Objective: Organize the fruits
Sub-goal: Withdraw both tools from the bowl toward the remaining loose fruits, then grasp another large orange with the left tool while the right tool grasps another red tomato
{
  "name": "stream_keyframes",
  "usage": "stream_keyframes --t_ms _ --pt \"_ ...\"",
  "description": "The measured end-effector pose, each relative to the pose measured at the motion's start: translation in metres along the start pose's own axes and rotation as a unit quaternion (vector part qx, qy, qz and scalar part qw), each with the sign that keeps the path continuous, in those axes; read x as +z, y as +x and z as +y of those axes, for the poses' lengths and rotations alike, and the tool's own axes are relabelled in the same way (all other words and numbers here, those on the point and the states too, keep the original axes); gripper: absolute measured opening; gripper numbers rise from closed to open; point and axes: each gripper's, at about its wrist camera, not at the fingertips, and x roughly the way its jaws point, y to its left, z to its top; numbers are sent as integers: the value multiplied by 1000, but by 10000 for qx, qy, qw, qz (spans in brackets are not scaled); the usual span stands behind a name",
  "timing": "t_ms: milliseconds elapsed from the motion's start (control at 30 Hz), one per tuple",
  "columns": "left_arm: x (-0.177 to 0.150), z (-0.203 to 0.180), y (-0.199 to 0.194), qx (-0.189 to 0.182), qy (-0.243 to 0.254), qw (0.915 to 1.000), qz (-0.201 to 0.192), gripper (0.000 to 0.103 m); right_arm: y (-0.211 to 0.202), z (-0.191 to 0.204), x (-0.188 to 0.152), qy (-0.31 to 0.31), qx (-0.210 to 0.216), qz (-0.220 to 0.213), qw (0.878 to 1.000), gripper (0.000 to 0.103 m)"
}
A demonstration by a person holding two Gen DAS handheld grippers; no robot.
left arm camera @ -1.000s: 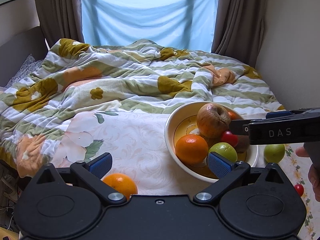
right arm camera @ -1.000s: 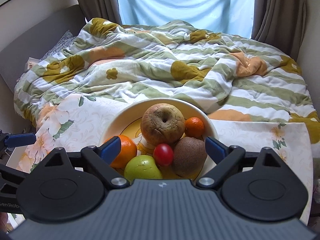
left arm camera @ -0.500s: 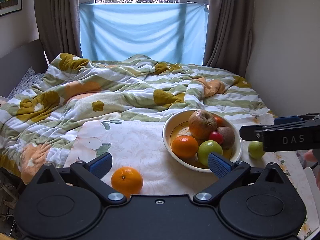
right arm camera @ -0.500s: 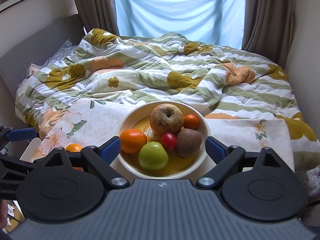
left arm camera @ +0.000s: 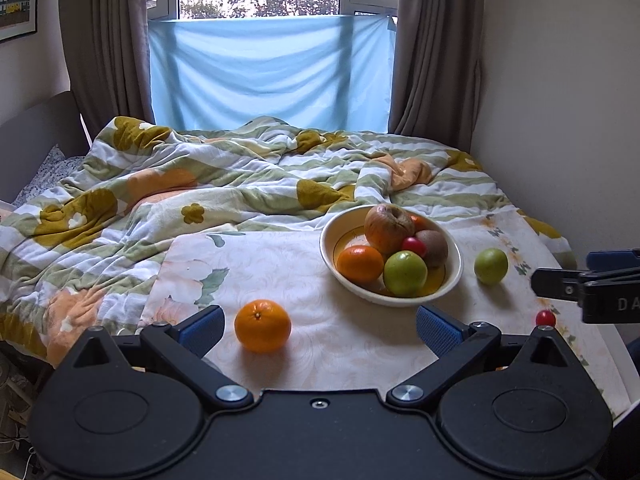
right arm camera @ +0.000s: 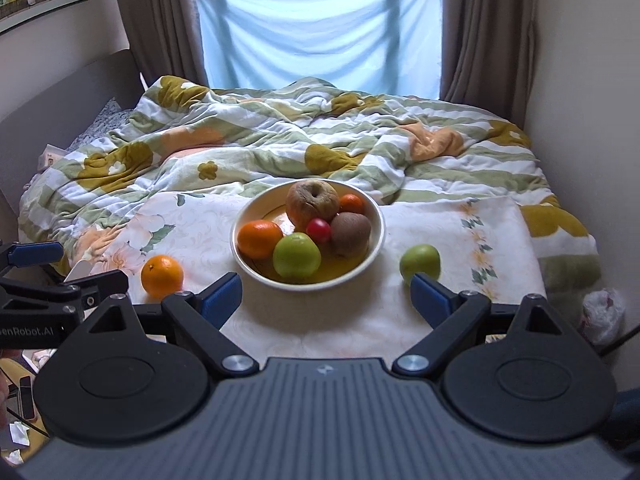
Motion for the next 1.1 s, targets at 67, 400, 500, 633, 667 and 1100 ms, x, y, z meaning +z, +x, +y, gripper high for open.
stream_keyframes --t_ms 67,400,500,633,667,1100 --pt "-4 3 1 25 53 10000 37 103 -5 -3 -7 30 -84 -1 10000 103" --pt "-22 24 39 203 -2 9993 329 103 4 -38 -36 242 -528 269 9979 103" --pt "-29 29 56 297 -34 9986 442 103 17 -53 -45 286 -650 365 9968 103" --pt "-34 34 79 454 -58 9972 586 102 39 -69 -54 314 -768 510 9952 103" --pt "-35 35 83 472 -79 9971 592 101 44 -73 -56 309 -794 537 9949 103" --pt "-27 38 134 691 -335 9949 662 88 89 -115 -73 586 -892 902 9902 103"
